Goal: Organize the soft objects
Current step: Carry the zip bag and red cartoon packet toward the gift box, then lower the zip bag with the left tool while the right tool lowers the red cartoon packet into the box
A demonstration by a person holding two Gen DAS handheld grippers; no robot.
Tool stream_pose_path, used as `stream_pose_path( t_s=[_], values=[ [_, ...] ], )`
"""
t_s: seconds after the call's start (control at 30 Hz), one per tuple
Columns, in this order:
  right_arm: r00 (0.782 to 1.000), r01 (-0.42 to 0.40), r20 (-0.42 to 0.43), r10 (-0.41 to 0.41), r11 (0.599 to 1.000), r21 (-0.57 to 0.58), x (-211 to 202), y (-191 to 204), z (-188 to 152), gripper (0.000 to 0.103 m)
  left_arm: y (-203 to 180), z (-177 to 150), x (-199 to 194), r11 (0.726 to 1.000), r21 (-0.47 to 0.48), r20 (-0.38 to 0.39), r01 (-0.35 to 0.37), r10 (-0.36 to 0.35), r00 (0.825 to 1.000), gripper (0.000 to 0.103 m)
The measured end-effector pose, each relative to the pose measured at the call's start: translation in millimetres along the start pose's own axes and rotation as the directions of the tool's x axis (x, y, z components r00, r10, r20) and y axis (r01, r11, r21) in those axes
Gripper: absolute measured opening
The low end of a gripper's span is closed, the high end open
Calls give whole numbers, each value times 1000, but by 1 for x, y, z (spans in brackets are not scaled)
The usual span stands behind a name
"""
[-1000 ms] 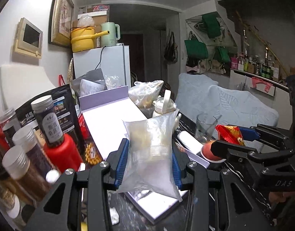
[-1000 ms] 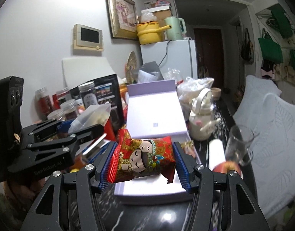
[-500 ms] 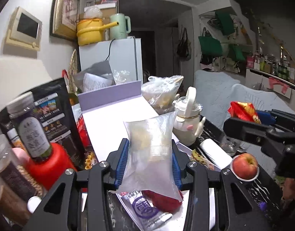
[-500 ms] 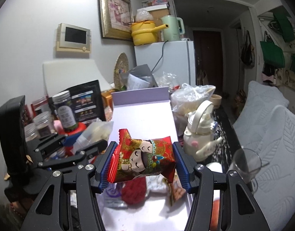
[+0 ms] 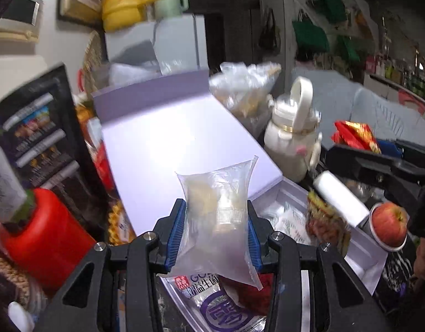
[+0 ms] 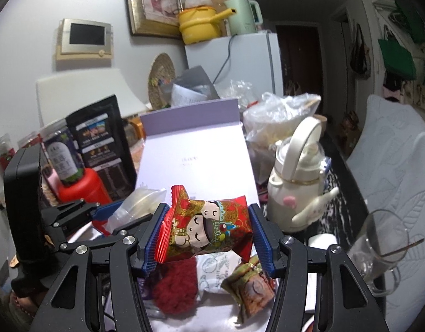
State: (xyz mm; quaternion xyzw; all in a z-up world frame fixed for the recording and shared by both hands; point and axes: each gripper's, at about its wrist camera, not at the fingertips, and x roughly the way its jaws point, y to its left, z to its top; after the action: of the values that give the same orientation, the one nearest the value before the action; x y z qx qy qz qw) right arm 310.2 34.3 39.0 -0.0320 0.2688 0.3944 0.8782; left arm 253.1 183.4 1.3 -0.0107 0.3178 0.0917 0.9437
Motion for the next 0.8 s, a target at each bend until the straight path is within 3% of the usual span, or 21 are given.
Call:
stream_pose_path(
  t_s=[0.43, 0.6, 0.8],
  values=[
    [993, 29, -118, -27, 999, 14, 44, -18, -21, 57, -8, -22, 46, 999, 25, -166, 36, -32, 986, 40],
    [989, 33, -143, -31, 999, 16, 52, -22, -25, 57, -16, -25, 49, 997, 72, -181, 10, 3, 984, 40],
    [984, 27, -178, -24, 1000, 13, 62, -23, -31, 57, -4, -31, 64, 999, -12, -253, 49, -50, 966, 43]
  ],
)
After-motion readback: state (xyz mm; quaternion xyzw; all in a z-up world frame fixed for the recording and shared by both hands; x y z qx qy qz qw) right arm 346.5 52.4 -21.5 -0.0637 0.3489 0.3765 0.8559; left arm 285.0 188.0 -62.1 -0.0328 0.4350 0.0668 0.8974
